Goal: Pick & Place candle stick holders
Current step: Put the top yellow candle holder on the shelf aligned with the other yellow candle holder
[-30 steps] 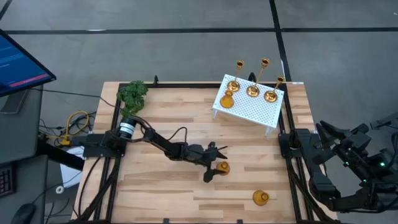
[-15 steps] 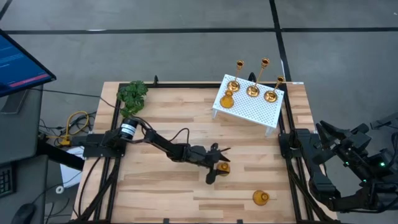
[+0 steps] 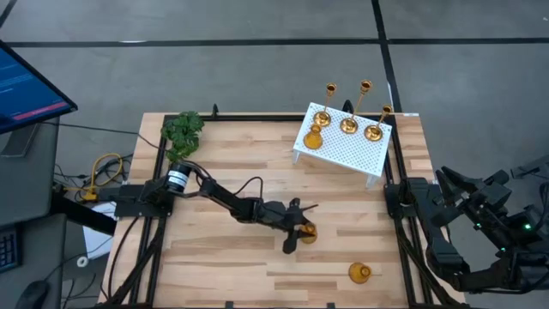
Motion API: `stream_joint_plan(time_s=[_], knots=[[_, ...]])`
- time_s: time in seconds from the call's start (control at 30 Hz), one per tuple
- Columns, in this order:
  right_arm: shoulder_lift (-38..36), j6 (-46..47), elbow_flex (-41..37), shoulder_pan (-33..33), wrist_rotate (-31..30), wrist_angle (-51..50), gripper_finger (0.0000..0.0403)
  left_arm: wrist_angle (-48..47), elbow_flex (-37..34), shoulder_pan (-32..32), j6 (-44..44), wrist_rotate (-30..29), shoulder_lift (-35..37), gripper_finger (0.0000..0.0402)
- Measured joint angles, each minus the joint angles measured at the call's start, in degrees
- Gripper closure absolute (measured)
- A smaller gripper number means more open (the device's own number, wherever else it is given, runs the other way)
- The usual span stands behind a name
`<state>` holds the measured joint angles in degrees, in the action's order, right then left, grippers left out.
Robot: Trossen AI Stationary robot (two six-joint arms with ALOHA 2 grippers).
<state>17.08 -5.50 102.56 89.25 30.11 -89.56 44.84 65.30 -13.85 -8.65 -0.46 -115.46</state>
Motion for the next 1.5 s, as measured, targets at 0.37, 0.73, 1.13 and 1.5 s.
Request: stream_joint_plan(time_s=[0.37, 0.73, 1.13, 1.5], knots=[[0.0, 0.0, 0.0, 0.0, -0.1, 0.0, 0.0334, -5.5, 2.5, 0.3, -0.5, -10.0, 5.4, 0.0267], [0.0, 0.0, 0.0, 0.0, -0.1, 0.0, 0.0334, -18.0, 16.2, 4.0, 5.1, -20.5, 11.5, 0.0267], [0.0, 1.0, -1.6, 0.0, -0.7, 0.0, 0.0334, -19.9, 22.6, 10.5, 7.7, -23.2, 10.5, 0.0267], [0.0, 0.1, -6.1, 0.0, -1.9, 3.5, 0.0334, -19.4, 35.3, 11.3, 10.2, -19.3, -1.3, 0.0267]])
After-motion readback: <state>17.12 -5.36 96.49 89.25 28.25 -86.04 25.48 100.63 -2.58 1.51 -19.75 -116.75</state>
